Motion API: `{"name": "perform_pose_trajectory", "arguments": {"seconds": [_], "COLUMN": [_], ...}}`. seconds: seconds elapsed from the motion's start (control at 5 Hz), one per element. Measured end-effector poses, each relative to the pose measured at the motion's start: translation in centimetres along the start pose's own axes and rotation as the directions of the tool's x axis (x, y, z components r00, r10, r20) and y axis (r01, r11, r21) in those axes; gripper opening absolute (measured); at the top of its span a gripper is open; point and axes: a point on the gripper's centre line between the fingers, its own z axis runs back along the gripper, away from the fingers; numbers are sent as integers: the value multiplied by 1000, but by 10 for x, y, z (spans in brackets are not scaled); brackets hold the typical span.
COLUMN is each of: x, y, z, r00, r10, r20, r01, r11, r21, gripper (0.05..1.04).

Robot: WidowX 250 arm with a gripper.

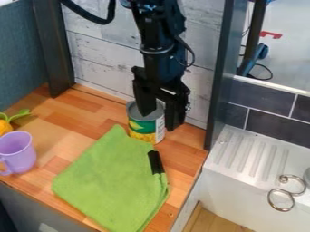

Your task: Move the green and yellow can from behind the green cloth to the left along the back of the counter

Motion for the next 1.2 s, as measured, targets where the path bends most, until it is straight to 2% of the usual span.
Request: {"name": "perform_pose_trajectory", "arguments": {"seconds": [0.2, 0.4, 0.6, 0.8, 1.2], "x": [10, 13, 12, 17, 28], "y": [-1, -7, -1, 0, -2], "z": [-4, -17, -28, -27, -40], "r00": [998, 986, 992, 991, 989], "r10": [-7, -13, 34, 56, 83], "r20": [58, 163, 122, 122, 119], "r01": [8, 35, -22, -46, -68], "r11": [1000, 991, 995, 995, 990], "r21": [-17, -130, -101, -84, -125], "gripper": [1001, 1001, 1001, 1001, 1001]}}
